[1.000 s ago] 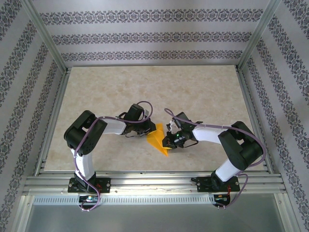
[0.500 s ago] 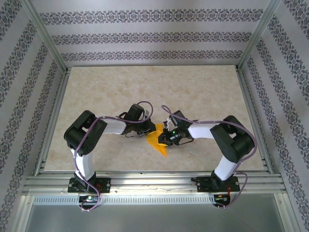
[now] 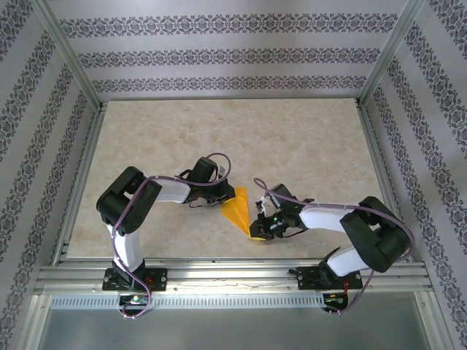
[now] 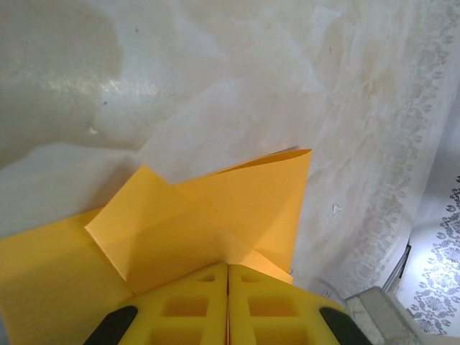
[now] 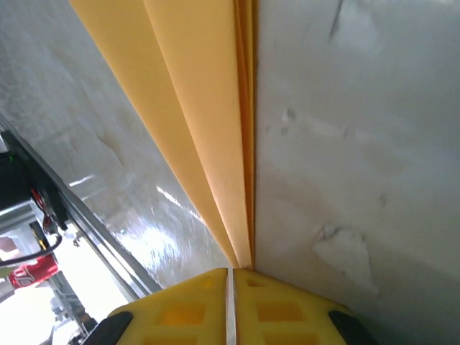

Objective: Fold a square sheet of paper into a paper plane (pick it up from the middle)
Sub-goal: Turn over the paper at the center of the table.

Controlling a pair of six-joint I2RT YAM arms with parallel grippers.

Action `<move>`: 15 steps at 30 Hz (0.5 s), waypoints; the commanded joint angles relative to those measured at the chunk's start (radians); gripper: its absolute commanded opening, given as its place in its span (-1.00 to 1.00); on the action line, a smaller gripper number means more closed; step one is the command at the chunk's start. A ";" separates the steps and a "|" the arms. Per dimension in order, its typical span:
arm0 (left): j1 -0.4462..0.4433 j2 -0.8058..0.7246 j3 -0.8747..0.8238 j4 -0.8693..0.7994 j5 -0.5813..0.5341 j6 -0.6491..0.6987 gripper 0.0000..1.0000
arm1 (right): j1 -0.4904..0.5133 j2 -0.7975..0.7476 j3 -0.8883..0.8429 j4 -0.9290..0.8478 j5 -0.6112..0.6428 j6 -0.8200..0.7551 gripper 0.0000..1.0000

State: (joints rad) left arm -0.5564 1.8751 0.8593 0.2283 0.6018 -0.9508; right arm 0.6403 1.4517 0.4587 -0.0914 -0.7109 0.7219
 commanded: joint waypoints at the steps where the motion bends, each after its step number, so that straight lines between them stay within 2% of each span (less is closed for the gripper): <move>1: 0.015 0.029 -0.040 -0.058 -0.056 -0.001 -0.80 | 0.016 -0.028 -0.008 -0.138 0.033 -0.051 -0.78; 6: 0.015 0.024 -0.047 -0.050 -0.054 -0.008 -0.81 | 0.015 -0.091 0.013 -0.175 0.055 -0.044 -0.71; 11: 0.030 0.015 -0.075 0.015 -0.042 -0.052 -0.81 | 0.000 -0.178 -0.001 -0.104 0.070 0.077 -0.51; 15: 0.038 0.019 -0.092 0.060 -0.027 -0.089 -0.81 | -0.015 -0.181 -0.020 -0.063 0.056 0.159 -0.41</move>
State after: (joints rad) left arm -0.5396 1.8729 0.8112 0.3225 0.6235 -1.0077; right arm 0.6365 1.2720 0.4576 -0.1894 -0.6590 0.7998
